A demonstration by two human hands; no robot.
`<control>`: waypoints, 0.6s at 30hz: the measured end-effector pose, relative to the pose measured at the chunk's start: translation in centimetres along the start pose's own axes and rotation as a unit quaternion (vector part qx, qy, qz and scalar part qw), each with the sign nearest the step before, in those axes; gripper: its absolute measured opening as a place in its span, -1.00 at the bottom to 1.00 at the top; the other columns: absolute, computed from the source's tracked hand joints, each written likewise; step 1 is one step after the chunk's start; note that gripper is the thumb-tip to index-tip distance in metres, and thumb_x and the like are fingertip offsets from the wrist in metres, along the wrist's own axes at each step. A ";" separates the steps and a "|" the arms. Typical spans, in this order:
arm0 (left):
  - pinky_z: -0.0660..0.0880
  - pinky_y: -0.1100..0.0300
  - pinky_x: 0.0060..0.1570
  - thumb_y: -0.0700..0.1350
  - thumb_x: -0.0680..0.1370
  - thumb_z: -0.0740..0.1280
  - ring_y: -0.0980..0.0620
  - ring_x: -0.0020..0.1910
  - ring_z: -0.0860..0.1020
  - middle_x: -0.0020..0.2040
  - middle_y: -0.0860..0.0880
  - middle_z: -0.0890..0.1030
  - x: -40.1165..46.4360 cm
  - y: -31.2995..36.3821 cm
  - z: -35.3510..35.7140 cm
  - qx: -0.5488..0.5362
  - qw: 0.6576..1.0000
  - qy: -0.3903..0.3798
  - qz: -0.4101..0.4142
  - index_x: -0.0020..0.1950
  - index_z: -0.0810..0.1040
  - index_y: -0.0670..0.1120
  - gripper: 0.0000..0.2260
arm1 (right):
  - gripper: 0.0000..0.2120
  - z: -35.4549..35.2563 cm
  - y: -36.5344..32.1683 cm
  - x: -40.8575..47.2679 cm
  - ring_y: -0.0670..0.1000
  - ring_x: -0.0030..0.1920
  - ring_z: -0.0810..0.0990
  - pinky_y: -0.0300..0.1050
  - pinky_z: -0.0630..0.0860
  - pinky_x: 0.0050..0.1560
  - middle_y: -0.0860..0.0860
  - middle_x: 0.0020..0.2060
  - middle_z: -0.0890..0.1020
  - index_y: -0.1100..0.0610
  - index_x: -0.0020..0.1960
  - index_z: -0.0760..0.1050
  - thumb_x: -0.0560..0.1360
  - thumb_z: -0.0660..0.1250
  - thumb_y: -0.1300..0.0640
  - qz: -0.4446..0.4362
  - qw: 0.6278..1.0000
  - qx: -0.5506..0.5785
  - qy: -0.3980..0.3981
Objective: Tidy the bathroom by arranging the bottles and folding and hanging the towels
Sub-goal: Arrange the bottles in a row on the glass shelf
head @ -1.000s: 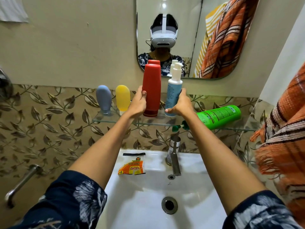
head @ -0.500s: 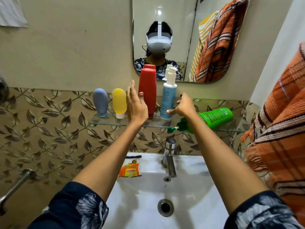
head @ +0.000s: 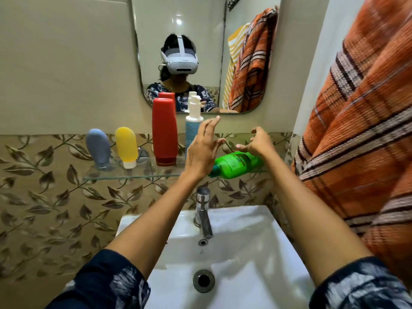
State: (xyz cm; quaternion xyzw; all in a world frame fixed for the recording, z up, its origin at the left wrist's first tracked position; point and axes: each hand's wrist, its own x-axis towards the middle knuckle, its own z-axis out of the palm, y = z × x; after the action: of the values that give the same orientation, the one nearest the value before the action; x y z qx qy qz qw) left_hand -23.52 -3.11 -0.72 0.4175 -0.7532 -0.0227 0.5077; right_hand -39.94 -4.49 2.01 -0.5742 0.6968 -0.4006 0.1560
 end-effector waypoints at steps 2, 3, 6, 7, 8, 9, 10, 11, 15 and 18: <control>0.46 -0.05 0.10 -0.07 0.56 0.28 -0.10 0.20 0.46 0.35 -0.10 0.36 0.4 -0.2 0.8 -0.010 0.998 -0.062 -0.014 0.46 0.24 -0.04 -0.52 | -0.35 -0.7 1.1 0.2 0.22 0.30 0.44 -0.02 0.37 0.27 0.25 0.30 0.45 0.29 0.35 0.31 0.39 0.50 0.09 0.015 0.998 -0.052 0.024; 0.43 -0.08 0.17 -0.05 0.56 0.28 -0.13 0.23 0.45 0.35 -0.10 0.36 0.6 -0.4 1.3 -0.018 0.994 -0.100 -0.027 0.46 0.24 -0.01 -0.52 | -0.38 -1.1 1.6 0.1 0.21 0.30 0.44 -0.04 0.36 0.27 0.26 0.30 0.46 0.28 0.35 0.34 0.40 0.49 0.10 0.008 0.997 -0.070 0.027; 0.35 -0.02 0.29 0.02 0.56 0.26 -0.15 0.32 0.40 0.36 -0.16 0.39 1.2 -0.6 2.1 -0.011 0.977 -0.203 -0.057 0.44 0.28 0.01 -0.54 | -0.42 -1.9 2.9 -0.4 0.19 0.27 0.47 -0.10 0.35 0.32 0.26 0.29 0.44 0.23 0.34 0.40 0.39 0.50 0.15 -0.040 0.992 -0.116 -0.033; 0.34 0.03 0.30 0.04 0.56 0.26 -0.14 0.33 0.39 0.37 -0.17 0.40 1.4 -0.9 2.4 -0.012 0.971 -0.230 -0.062 0.44 0.28 -0.01 -0.53 | -0.37 -2.1 3.2 -0.7 0.18 0.28 0.46 -0.13 0.32 0.35 0.24 0.31 0.39 0.19 0.37 0.39 0.36 0.52 0.14 -0.051 0.987 -0.134 -0.069; 0.33 0.09 0.30 0.07 0.54 0.27 -0.12 0.33 0.39 0.38 -0.16 0.41 1.4 -1.0 2.5 -0.013 0.963 -0.262 -0.068 0.44 0.29 -0.03 -0.51 | -0.30 -2.3 3.5 -0.9 0.16 0.29 0.43 -0.15 0.28 0.37 0.22 0.33 0.31 0.14 0.40 0.35 0.33 0.54 0.11 -0.059 0.981 -0.153 -0.105; 0.33 0.12 0.27 0.10 0.53 0.28 -0.09 0.33 0.40 0.39 -0.13 0.42 1.5 -0.9 2.6 -0.011 0.954 -0.291 -0.076 0.43 0.30 -0.03 -0.50 | -0.21 -2.4 3.6 -1.2 0.17 0.32 0.39 -0.14 0.26 0.39 0.19 0.34 0.23 0.09 0.44 0.30 0.29 0.57 0.08 -0.061 0.974 -0.174 -0.135; 0.33 0.15 0.25 0.13 0.52 0.28 -0.07 0.32 0.41 0.39 -0.10 0.42 1.6 -0.9 2.7 -0.008 0.946 -0.313 -0.086 0.42 0.32 -0.03 -0.49 | -0.12 -2.4 3.7 -1.3 0.18 0.35 0.34 -0.10 0.25 0.40 0.18 0.36 0.16 0.04 0.47 0.24 0.26 0.59 0.05 -0.060 0.967 -0.194 -0.156; 0.34 0.15 0.23 0.15 0.52 0.28 -0.06 0.30 0.42 0.38 -0.08 0.43 1.7 -0.8 2.9 -0.003 0.941 -0.327 -0.090 0.40 0.34 -0.04 -0.49 | -0.05 -2.4 3.7 -1.3 0.21 0.39 0.28 -0.05 0.24 0.42 0.17 0.37 0.12 0.00 0.48 0.18 0.22 0.60 0.02 -0.059 0.960 -0.213 -0.169; 0.39 0.10 0.23 0.13 0.50 0.31 -0.07 0.28 0.44 0.38 -0.10 0.42 2.3 -0.6 3.0 -0.012 0.930 -0.351 -0.111 0.39 0.36 -0.05 -0.48 | 0.05 -1.5 4.1 -2.0 0.24 0.49 0.05 0.15 0.18 0.46 0.18 0.42 0.02 -0.08 0.50 0.06 0.19 0.59 -0.12 -0.085 0.950 -0.247 -0.169; 0.47 0.05 0.20 0.08 0.49 0.35 -0.09 0.20 0.50 0.31 -0.13 0.45 2.5 -0.7 2.5 -0.085 0.907 -0.380 -0.162 0.40 0.36 -0.09 -0.47 | -0.04 -0.9 4.3 -2.5 0.22 0.46 0.15 0.21 0.32 0.36 0.18 0.40 0.12 -0.03 0.48 0.11 0.23 0.55 -0.11 -0.136 0.943 -0.274 -0.130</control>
State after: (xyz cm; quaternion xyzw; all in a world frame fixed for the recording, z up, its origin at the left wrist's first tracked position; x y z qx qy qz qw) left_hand -25.40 -6.17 -0.35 0.4490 -0.8063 -0.3256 0.2055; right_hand -42.71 -1.79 -1.22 -0.7313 0.6683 -0.1339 0.0259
